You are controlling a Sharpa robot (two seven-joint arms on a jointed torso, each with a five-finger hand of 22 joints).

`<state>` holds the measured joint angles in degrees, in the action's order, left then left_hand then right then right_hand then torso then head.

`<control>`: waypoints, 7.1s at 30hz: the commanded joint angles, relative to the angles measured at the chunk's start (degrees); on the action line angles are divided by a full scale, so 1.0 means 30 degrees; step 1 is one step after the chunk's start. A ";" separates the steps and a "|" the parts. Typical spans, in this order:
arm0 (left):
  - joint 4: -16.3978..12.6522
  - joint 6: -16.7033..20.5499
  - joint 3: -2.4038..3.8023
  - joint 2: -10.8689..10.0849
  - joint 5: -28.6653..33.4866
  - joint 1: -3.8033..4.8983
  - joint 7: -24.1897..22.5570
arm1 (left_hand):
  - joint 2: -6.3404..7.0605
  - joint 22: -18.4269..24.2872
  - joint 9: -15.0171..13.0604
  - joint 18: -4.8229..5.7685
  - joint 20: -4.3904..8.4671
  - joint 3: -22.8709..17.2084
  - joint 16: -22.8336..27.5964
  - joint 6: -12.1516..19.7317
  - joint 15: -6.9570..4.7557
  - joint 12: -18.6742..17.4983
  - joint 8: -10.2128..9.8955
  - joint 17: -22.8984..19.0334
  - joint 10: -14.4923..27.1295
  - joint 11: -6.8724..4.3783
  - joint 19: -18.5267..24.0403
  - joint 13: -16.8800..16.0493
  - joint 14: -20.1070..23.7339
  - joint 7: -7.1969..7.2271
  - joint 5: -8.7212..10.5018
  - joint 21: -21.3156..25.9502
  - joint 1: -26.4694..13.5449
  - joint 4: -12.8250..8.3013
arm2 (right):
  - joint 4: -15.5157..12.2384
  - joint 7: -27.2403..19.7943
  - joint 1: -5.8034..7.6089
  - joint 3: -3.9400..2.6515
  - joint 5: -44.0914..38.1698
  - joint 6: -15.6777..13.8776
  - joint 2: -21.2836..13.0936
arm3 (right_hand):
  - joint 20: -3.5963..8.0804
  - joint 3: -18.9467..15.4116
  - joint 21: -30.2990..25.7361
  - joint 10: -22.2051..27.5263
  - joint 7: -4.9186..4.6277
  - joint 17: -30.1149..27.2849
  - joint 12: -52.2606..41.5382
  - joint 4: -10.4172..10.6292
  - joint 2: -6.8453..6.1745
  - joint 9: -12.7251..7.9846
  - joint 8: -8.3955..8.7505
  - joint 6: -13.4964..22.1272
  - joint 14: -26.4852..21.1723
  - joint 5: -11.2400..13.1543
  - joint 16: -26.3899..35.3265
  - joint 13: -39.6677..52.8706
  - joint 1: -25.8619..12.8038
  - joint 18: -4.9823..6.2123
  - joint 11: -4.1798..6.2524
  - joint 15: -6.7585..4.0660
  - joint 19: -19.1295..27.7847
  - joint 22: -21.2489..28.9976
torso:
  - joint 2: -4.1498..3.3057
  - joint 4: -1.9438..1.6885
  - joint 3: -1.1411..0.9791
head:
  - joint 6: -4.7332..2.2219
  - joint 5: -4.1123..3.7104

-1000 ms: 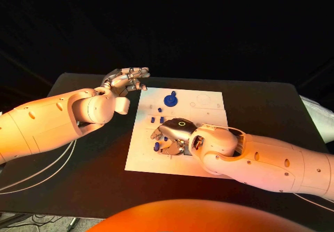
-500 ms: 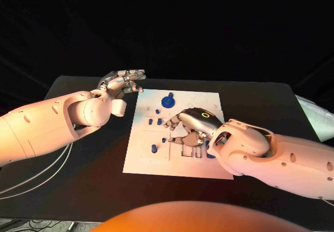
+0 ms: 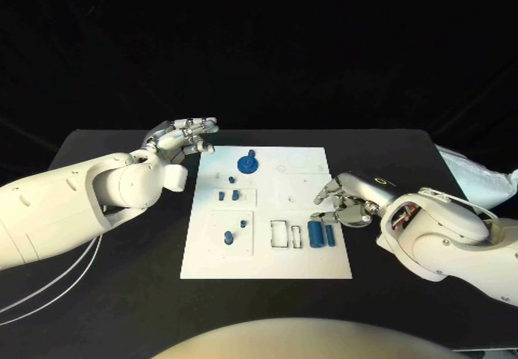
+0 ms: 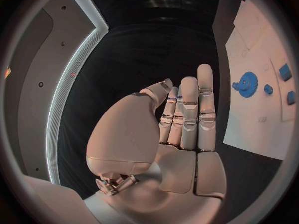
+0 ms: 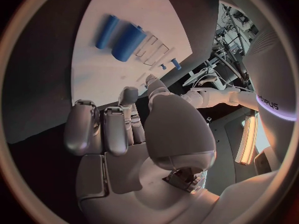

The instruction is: Assemble the parts on the task board

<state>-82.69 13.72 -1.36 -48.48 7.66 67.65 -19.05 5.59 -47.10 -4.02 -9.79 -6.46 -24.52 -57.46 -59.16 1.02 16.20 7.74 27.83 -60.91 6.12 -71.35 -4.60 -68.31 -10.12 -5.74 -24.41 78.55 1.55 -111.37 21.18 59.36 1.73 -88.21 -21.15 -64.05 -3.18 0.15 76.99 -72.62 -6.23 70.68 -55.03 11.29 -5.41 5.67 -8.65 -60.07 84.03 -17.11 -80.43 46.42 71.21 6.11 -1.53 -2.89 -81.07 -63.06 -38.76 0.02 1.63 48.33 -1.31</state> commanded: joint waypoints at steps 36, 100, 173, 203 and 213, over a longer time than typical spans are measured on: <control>-0.0057 -0.0428 -0.0019 -0.0042 -0.0166 -0.0011 -0.0017 | -0.0018 0.0023 0.0014 -0.0203 -0.0049 0.0001 -0.0123 0.0120 0.0025 0.0108 0.0092 -0.0023 0.0095 -0.0010 -0.0139 -0.0010 0.0126 -0.0041 0.0050 0.0128 0.0134 -0.0084 | 0.1175 0.4073 -0.1771 0.0142 -0.1014 0.2457 0.2004 | 0.0053 -0.1913 0.0377 -0.0140 0.0206 0.0714 -0.2183 0.1680 0.0850 0.0514 -0.0928 -0.0346 0.1071 -0.0439 -0.0465 0.3572 0.0367 -0.0439 0.0176 -0.0099 -0.0132 -0.0536 | -0.0002 0.0159 0.0025 | 0.0199 0.0018; -0.0029 -0.0678 -0.0022 0.0073 -0.0168 -0.0029 0.0121 | -0.0038 0.0043 0.0015 -0.0197 -0.0046 0.0039 -0.0135 0.0117 0.0028 0.0180 0.0134 -0.0053 0.0124 -0.0008 -0.0147 -0.0004 0.0150 -0.0038 0.0055 0.0161 0.0114 -0.0130 | 0.0974 0.2908 -0.1886 0.0077 0.0583 -0.0808 0.4098 | 0.0497 -0.4584 0.0579 -0.1595 0.0866 0.0801 -0.2610 0.1358 0.1930 0.2828 -0.1974 -0.1349 0.1068 0.3055 -0.0428 0.6033 -0.3122 -0.0529 0.0738 -0.0567 -0.0289 -0.1064 | 0.0001 0.0180 0.0015 | 0.0182 0.0110; -0.0084 -0.0728 -0.0039 -0.0066 -0.0199 -0.0047 0.0213 | -0.0038 0.0043 0.0015 -0.0197 -0.0046 0.0039 -0.0135 0.0117 0.0028 0.0180 0.0134 -0.0053 0.0124 -0.0008 -0.0147 -0.0004 0.0150 -0.0038 0.0055 0.0161 0.0114 -0.0130 | 0.1367 0.4285 -0.1925 0.0050 -0.0787 0.1319 0.3039 | 0.0437 -0.2168 0.0648 -0.1264 0.0788 0.1191 -0.0689 -0.0946 0.2986 0.3105 -0.1072 -0.1253 0.1086 0.1676 -0.0478 0.5392 0.2149 -0.0562 0.0714 -0.0530 -0.0282 -0.1350 | 0.0006 0.0164 0.0031 | 0.0346 -0.0221; -0.0046 -0.0815 -0.0050 -0.0078 -0.0199 -0.0065 0.0321 | -0.0054 0.0063 0.0021 -0.0193 -0.0046 0.0073 -0.0147 0.0139 0.0033 0.0235 0.0158 -0.0081 0.0169 -0.0003 -0.0150 0.0007 0.0175 -0.0043 0.0054 0.0195 0.0089 -0.0168 | 0.1326 0.4272 -0.1927 0.0046 -0.5360 0.4082 0.2821 | 0.0368 -0.1036 0.0306 -0.0794 0.0561 0.0795 0.0420 -0.1063 0.1510 0.3143 -0.0668 -0.1095 0.0963 0.4573 -0.0111 0.4891 0.1941 -0.0488 0.0525 -0.0397 -0.0009 -0.0872 | 0.0008 0.0173 0.0040 | 0.0395 -0.0282; -0.0046 -0.0819 -0.0052 -0.0075 -0.0199 -0.0067 0.0335 | -0.0054 0.0063 0.0021 -0.0193 -0.0046 0.0073 -0.0147 0.0139 0.0033 0.0235 0.0158 -0.0081 0.0169 -0.0003 -0.0150 0.0007 0.0175 -0.0043 0.0054 0.0195 0.0089 -0.0168 | 0.1254 0.4248 -0.1926 0.0050 -0.6965 0.5792 0.2982 | 0.0281 -0.0728 0.0193 -0.0668 0.0499 0.0641 0.0659 -0.0818 0.1072 0.3166 -0.0605 -0.1036 0.0921 0.4426 0.0039 0.4755 0.1711 -0.0461 0.0460 -0.0326 0.0075 -0.0743 | 0.0007 0.0173 0.0045 | 0.0399 -0.0330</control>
<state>-82.77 12.35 -1.55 -48.78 7.27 67.45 -17.87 5.59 -46.97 -4.02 -9.78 -6.46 -24.37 -57.68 -59.16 1.24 16.87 7.95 27.65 -60.90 6.13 -71.35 -4.60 -68.13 -10.12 -5.74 -24.17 78.55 1.40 -107.96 33.31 53.95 1.54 -105.83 -9.51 -55.09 -2.17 -2.11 77.80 -74.77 -4.48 72.67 -53.06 8.55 -1.78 15.08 -10.84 -63.07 84.03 -3.53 -80.59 60.60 76.28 5.27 -0.18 -4.30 -81.22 -65.26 -38.74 0.54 1.75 49.51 -2.26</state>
